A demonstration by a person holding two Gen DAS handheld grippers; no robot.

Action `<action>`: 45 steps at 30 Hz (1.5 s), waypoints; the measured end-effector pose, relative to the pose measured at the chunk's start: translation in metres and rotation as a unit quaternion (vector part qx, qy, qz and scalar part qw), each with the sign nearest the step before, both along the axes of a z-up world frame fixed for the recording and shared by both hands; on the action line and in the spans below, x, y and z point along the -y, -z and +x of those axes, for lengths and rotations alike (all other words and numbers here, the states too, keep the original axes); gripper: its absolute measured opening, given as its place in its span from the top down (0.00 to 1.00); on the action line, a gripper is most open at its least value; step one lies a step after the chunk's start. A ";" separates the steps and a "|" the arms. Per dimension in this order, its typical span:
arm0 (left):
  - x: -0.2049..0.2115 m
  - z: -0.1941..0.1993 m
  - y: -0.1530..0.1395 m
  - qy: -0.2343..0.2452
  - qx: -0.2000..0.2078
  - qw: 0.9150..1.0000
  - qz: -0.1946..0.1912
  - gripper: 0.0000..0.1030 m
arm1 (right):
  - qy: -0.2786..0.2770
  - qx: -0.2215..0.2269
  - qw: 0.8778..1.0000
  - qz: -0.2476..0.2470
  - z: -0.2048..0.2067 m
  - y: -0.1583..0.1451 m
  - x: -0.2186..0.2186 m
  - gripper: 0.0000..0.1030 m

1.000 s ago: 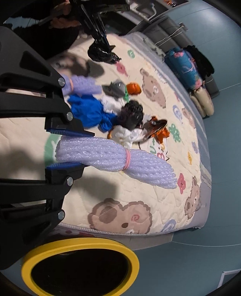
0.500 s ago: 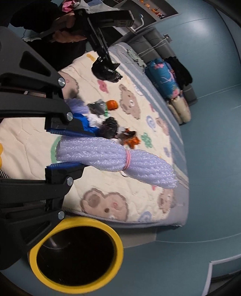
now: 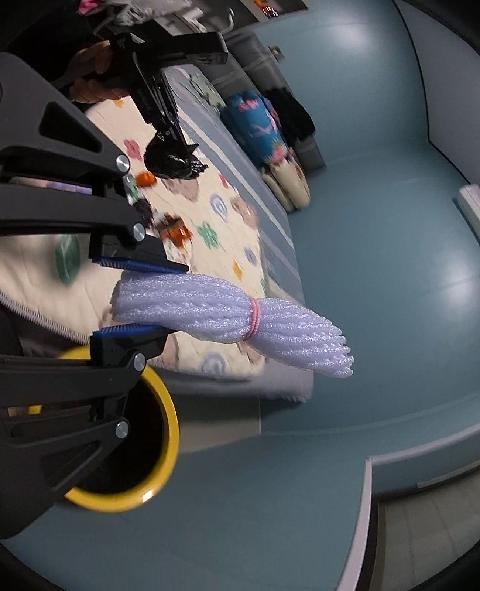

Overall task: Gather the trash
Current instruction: 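Carry the black bag and foam net to the yellow bin and release both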

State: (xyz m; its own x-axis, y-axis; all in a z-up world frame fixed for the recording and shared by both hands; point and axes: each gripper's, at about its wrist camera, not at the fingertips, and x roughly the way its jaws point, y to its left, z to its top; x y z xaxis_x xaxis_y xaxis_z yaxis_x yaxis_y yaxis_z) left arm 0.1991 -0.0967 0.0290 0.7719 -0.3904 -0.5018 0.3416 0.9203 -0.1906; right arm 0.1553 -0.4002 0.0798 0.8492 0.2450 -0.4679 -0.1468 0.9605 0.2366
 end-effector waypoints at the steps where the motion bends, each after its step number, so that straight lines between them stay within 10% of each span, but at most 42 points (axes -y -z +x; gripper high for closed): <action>1: 0.007 0.003 -0.001 0.006 -0.002 1.000 -0.003 0.85 | 0.005 -0.002 1.000 0.001 0.001 0.000 0.005 0.78; 37: 0.223 0.115 0.112 0.126 -0.125 0.984 0.001 0.84 | 0.115 -0.171 0.978 0.041 0.070 0.175 0.113 0.74; 45: 0.215 0.117 0.109 0.111 -0.126 0.985 -0.031 0.34 | 0.138 -0.175 0.975 0.024 0.067 0.182 0.114 0.56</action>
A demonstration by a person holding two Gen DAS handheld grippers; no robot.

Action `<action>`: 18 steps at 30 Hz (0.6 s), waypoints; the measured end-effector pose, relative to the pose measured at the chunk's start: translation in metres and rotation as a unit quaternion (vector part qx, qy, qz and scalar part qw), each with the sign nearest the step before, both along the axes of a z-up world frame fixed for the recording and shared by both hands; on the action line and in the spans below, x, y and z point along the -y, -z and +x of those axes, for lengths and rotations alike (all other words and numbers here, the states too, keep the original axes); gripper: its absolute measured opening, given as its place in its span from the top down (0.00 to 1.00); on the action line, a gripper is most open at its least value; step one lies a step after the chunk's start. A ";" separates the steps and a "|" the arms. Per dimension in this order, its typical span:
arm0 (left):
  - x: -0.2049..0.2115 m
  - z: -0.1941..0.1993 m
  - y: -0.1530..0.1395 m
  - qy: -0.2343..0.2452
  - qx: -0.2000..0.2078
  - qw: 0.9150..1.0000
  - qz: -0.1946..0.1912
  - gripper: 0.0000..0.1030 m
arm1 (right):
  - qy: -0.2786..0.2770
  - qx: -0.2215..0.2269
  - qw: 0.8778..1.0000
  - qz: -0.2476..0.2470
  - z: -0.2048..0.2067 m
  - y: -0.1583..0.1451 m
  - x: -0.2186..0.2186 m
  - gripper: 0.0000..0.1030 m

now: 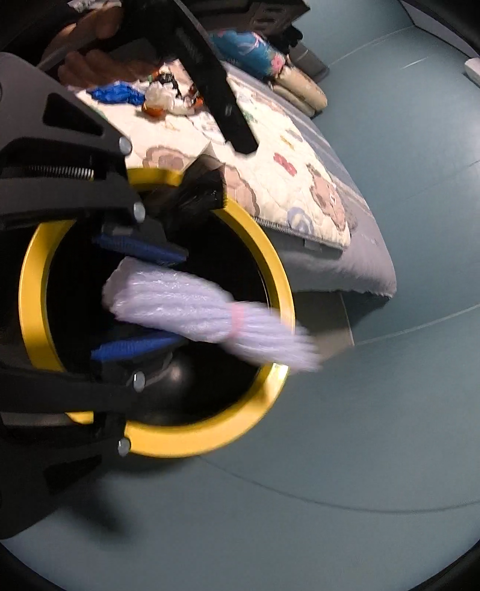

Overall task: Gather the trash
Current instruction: 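Carry the black bag and foam net to the yellow bin and release both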

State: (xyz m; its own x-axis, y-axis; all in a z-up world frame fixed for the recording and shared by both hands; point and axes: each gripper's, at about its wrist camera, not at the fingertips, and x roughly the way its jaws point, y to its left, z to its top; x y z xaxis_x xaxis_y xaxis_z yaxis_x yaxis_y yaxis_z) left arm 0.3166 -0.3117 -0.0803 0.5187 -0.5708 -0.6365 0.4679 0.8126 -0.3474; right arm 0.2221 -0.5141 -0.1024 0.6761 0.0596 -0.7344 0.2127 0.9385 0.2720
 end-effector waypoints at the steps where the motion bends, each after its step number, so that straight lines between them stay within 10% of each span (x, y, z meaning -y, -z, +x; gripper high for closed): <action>1: -0.004 0.000 -0.001 -0.003 -0.002 1.000 -0.004 0.33 | 0.003 -0.001 1.000 0.003 -0.001 -0.004 0.000 0.54; 10: -0.048 -0.014 -0.012 -0.067 0.055 0.995 0.046 0.08 | 0.011 0.025 1.000 0.001 -0.015 -0.012 -0.012 0.13; 18: -0.117 -0.030 -0.022 -0.125 0.074 0.987 0.068 0.08 | -0.020 0.101 0.994 0.028 -0.027 -0.035 -0.044 0.08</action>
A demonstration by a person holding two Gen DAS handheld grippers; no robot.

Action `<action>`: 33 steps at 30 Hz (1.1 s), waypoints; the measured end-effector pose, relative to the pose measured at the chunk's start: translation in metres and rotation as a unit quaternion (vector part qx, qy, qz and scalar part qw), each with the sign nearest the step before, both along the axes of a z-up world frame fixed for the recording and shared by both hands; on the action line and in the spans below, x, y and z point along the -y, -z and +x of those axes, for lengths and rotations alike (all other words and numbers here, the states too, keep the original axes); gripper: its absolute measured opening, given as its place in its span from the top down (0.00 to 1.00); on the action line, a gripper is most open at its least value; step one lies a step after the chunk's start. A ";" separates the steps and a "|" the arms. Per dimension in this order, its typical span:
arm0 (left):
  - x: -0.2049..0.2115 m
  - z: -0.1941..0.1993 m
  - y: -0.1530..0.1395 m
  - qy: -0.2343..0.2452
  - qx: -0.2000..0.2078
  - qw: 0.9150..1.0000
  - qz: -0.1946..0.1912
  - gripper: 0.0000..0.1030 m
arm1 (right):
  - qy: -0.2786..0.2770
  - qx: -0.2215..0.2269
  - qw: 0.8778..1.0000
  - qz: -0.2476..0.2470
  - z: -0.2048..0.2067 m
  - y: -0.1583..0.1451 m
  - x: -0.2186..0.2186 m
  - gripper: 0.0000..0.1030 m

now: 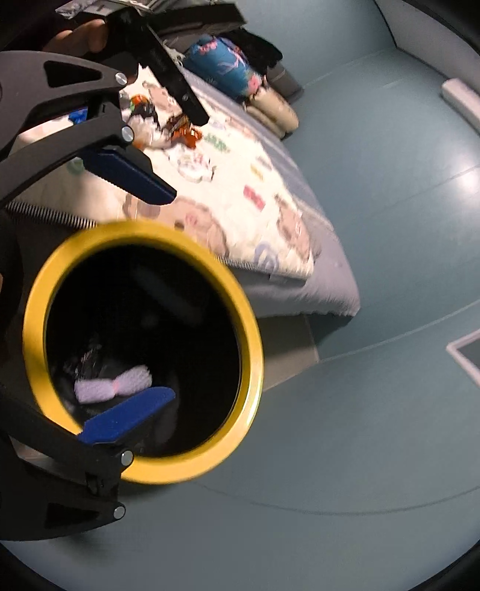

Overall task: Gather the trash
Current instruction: 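Move both tools back to the bed and grasp the orange peel with the left tool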

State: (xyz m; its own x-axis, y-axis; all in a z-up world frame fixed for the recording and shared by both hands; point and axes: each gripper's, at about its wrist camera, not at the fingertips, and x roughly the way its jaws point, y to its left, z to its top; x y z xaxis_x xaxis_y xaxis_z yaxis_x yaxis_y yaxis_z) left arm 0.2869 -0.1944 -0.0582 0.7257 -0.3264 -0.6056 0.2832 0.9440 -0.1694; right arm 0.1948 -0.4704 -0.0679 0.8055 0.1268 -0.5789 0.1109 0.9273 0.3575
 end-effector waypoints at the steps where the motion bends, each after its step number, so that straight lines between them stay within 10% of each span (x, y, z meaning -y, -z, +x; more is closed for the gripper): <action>1: -0.012 -0.001 -0.001 -0.010 0.002 1.000 0.000 0.08 | -0.007 0.004 1.000 0.004 0.000 -0.002 -0.004 0.08; 18: -0.165 -0.017 -0.018 -0.135 0.035 0.990 0.024 0.08 | -0.119 0.034 0.992 -0.032 0.026 -0.045 -0.125 0.08; 33: -0.264 -0.006 0.025 -0.237 -0.008 0.971 0.027 0.08 | -0.193 0.007 0.977 -0.085 0.077 -0.028 -0.233 0.08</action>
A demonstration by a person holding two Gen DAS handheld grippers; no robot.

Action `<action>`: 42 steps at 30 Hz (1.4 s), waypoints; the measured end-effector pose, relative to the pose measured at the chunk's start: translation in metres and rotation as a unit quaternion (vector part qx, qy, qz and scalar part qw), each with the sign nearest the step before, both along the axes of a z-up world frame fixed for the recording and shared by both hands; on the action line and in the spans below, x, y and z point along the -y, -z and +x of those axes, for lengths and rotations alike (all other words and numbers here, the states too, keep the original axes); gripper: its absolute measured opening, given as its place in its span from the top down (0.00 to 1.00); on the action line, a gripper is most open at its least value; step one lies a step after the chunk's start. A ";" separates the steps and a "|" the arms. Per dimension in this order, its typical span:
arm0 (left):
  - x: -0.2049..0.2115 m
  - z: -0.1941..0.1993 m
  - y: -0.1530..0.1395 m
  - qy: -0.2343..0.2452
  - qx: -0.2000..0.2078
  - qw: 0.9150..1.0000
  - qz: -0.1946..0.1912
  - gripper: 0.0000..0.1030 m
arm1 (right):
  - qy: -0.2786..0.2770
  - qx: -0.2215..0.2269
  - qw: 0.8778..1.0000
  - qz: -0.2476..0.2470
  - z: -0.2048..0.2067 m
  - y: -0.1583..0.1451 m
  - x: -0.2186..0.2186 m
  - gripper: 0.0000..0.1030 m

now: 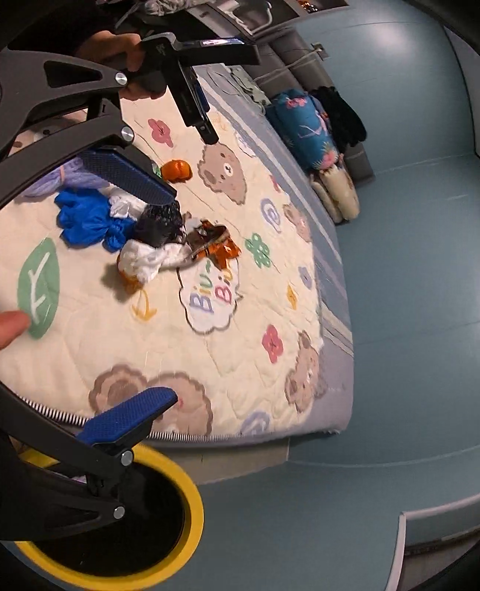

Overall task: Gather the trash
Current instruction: 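Move both tools back to the bed and grasp the orange peel with the left tool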

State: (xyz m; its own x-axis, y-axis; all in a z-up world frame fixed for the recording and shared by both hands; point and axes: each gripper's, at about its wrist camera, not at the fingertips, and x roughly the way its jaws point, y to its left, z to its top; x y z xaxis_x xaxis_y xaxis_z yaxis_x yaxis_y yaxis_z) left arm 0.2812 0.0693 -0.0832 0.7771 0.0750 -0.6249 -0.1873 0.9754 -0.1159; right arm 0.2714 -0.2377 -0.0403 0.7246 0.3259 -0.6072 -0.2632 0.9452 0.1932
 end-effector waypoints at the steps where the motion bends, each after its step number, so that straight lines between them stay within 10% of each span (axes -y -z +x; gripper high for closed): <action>1: -0.003 0.002 0.004 -0.003 -0.003 1.000 -0.003 0.08 | -0.001 -0.004 1.000 -0.002 0.004 0.004 -0.004 0.08; 26: -0.052 0.036 0.087 -0.065 -0.089 0.992 -0.065 0.08 | -0.031 -0.104 0.994 0.013 0.070 0.097 -0.050 0.10; 31: -0.044 0.042 0.091 -0.054 -0.091 0.993 -0.058 0.22 | -0.040 -0.110 0.993 -0.008 0.068 0.102 -0.058 0.29; 36: -0.027 0.052 0.106 -0.014 -0.120 0.992 -0.046 0.57 | -0.046 -0.132 0.990 -0.008 0.072 0.110 -0.060 0.57; 42: -0.020 0.056 0.110 -0.001 -0.121 0.992 -0.029 0.65 | -0.046 -0.148 0.988 -0.008 0.074 0.117 -0.059 0.77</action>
State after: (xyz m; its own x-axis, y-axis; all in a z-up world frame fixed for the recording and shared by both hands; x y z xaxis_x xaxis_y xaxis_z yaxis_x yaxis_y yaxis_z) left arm 0.3374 0.0890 -0.1929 0.6037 0.0342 -0.7965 -0.2176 0.9682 -0.1234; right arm 0.3454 -0.1787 -0.1575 0.4822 0.3717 -0.7933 -0.2831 0.9231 0.2604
